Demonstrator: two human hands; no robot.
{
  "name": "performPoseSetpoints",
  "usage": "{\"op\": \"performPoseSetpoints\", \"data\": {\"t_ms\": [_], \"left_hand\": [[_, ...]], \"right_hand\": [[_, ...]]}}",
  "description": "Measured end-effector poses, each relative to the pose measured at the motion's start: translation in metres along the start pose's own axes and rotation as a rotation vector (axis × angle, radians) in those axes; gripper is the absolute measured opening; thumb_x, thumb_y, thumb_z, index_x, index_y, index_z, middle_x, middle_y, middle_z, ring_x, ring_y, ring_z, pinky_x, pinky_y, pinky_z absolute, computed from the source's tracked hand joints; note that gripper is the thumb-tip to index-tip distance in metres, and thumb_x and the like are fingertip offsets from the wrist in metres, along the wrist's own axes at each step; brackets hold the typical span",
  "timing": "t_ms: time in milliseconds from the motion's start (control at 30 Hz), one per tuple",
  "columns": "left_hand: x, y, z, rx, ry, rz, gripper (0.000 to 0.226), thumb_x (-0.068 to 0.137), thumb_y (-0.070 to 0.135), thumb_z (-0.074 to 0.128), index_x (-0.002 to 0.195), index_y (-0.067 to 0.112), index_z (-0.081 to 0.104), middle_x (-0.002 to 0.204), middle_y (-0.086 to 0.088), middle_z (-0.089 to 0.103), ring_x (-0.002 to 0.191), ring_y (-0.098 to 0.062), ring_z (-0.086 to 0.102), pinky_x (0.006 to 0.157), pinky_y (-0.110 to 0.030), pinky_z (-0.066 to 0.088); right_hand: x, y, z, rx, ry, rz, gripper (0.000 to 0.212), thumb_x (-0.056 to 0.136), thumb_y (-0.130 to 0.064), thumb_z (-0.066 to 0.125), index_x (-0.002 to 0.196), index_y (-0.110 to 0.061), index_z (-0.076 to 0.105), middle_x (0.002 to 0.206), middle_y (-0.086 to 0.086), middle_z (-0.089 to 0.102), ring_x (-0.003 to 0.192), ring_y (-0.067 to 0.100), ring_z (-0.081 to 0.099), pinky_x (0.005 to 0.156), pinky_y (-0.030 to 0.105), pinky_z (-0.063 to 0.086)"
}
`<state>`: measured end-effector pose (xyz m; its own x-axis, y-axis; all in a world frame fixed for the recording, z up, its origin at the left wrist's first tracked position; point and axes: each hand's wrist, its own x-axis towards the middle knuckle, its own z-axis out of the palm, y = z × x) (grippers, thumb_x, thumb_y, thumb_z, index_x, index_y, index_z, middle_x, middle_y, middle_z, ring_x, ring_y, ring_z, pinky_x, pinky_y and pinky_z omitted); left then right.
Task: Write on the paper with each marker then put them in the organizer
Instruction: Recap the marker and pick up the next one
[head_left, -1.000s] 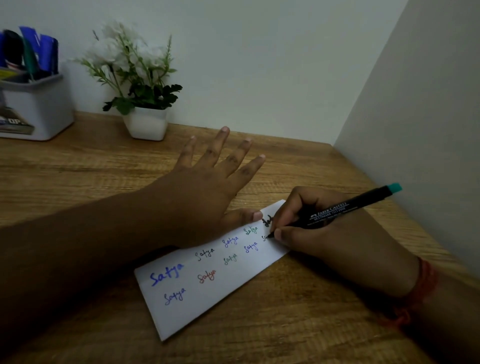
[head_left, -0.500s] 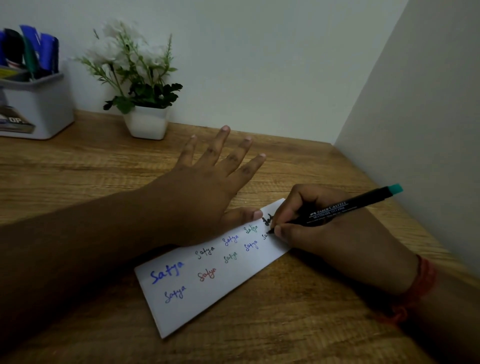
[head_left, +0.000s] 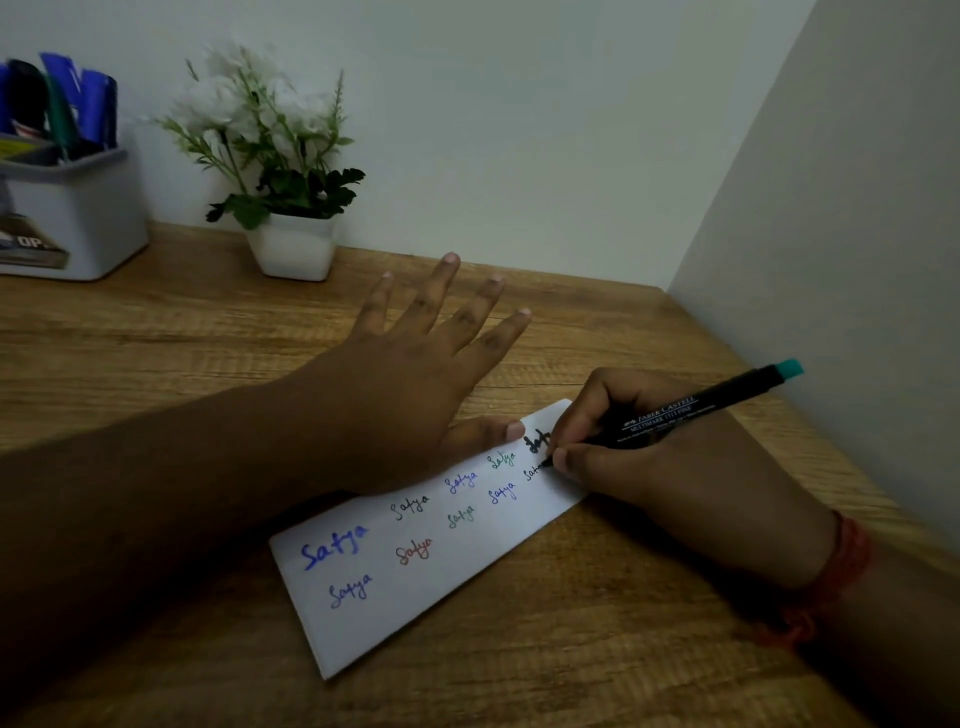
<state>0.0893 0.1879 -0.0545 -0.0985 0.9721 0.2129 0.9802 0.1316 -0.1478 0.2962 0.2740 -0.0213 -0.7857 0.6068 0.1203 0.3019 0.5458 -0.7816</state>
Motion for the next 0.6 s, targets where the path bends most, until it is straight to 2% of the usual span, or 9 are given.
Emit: {"op": "performPoseSetpoints", "data": {"t_ms": [167,467,600], "left_hand": [[0.0002,0.0006,0.0004,0.002,-0.002,0.003,0.083,0.080,0.082,-0.002,0.145,0.038,-0.031,0.157,0.005,-0.035,0.140,-0.024,-0.040,0.116,-0.063,-0.007],[0.0004,0.0016,0.0001,0.007,0.006,0.000,0.083,0.081,0.081,-0.002,0.145,0.038,-0.030,0.157,0.005,-0.035,0.141,-0.025,-0.038,0.116,-0.063,-0.006],[0.0007,0.0008,0.0021,0.004,0.024,0.006,0.083,0.079,0.082,-0.005,0.144,0.038,-0.031,0.157,0.005,-0.034,0.141,-0.025,-0.038,0.116,-0.063,-0.007]], "right_hand": [[0.0002,-0.0004,-0.0017,-0.007,-0.025,-0.023,0.012,0.078,-0.006,0.076,0.072,-0.015,0.071,0.083,0.001,0.076,0.083,0.021,0.070,0.073,0.035,0.055],[0.0019,0.0025,-0.0013,-0.001,-0.001,0.000,0.009,0.080,-0.011,0.076,0.075,-0.016,0.071,0.084,0.003,0.075,0.082,0.025,0.068,0.068,0.039,0.054],[0.0028,0.0047,-0.0012,-0.006,0.001,0.001,0.008,0.080,-0.011,0.076,0.076,-0.016,0.071,0.082,0.001,0.075,0.079,0.023,0.068,0.062,0.030,0.052]]}}
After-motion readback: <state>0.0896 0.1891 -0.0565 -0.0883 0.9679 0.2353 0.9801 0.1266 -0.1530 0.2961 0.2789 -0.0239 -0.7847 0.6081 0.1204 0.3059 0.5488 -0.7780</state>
